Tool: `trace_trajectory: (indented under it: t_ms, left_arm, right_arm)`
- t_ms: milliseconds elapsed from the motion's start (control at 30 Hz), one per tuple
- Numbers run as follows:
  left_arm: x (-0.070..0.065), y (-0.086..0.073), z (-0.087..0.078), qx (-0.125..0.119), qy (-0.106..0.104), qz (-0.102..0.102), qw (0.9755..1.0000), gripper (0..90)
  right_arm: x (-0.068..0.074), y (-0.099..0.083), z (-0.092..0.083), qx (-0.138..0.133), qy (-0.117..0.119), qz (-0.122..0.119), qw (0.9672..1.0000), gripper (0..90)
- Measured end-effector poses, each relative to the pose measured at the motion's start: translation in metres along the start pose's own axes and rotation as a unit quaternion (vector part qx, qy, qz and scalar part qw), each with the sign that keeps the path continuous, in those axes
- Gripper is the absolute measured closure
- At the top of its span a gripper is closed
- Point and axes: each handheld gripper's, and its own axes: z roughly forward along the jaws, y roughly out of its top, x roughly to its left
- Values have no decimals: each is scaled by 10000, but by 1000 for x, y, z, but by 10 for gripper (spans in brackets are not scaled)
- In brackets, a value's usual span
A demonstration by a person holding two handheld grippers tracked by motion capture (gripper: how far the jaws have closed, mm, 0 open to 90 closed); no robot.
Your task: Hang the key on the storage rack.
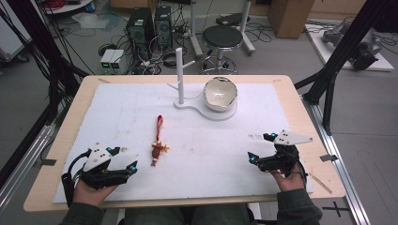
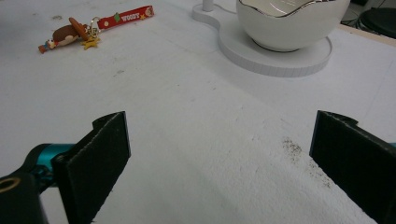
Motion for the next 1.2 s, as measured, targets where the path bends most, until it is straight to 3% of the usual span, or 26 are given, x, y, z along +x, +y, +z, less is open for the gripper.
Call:
trace_trajectory:
  t_ms: [867,1200]
  left_arm:
    - [-2,6,1,-7,-94,1,10000,236]
    - [-4,19,2,-72,-239,14,9997,278]
  right_arm:
    - [1,-1,0,32,-35,-79,10000,40]
    - [2,-1,0,36,-53,-120,9999,40]
